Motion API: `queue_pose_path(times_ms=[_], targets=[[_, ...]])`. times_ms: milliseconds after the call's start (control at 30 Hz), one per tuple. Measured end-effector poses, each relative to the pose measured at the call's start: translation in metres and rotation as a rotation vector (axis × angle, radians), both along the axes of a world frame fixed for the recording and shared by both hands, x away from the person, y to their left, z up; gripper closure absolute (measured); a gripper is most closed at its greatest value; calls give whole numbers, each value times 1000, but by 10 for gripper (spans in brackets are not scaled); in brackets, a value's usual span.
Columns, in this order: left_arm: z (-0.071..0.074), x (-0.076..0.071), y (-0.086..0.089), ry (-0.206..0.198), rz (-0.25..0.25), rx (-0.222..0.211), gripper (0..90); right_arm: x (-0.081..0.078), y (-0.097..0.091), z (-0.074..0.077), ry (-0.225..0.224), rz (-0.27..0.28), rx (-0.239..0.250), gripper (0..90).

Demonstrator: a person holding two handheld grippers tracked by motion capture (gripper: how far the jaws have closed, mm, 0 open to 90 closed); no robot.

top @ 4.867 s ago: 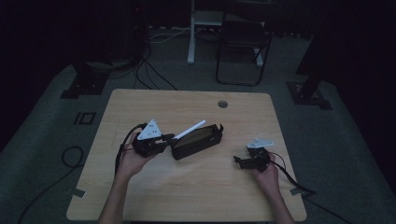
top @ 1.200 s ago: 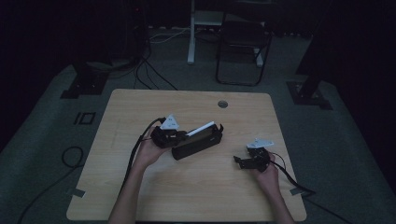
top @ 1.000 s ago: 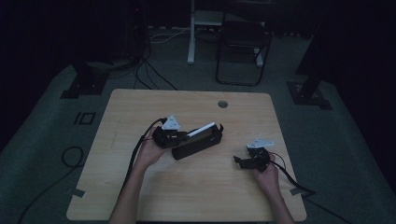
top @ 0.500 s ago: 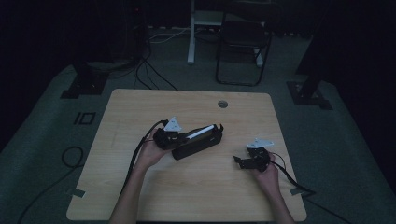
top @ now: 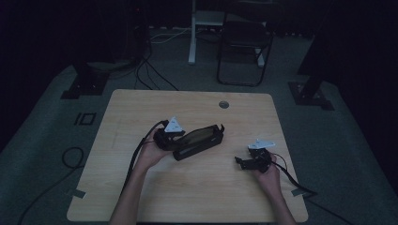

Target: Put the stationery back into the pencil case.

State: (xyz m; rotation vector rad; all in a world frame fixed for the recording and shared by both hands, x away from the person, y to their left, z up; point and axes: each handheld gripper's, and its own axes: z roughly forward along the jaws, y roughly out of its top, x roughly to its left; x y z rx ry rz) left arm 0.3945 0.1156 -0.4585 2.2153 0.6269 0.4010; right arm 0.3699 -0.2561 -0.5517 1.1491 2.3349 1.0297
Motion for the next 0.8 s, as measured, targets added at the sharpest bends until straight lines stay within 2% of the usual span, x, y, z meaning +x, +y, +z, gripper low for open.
queue_pose_path(times_ms=[100, 167, 200, 300, 367, 400, 800], targets=[[6, -3, 8, -26, 38, -11, 522, 0, 0, 0, 0, 0, 0, 191], [6, -3, 8, -26, 38, -11, 512, 0, 0, 0, 0, 0, 0, 191], [11, -5, 21, -47, 88, -36, 502, 0, 0, 0, 0, 0, 0, 191], [12, -6, 32, -50, 115, -40, 493, 0, 0, 0, 0, 0, 0, 191], [12, -6, 32, -50, 115, -40, 493, 0, 0, 0, 0, 0, 0, 191], [12, -8, 41, -50, 128, -43, 493, 0, 0, 0, 0, 0, 0, 191], [13, -19, 66, -60, 150, -26, 492, -1, 0, 0, 1, -2, -1, 191]])
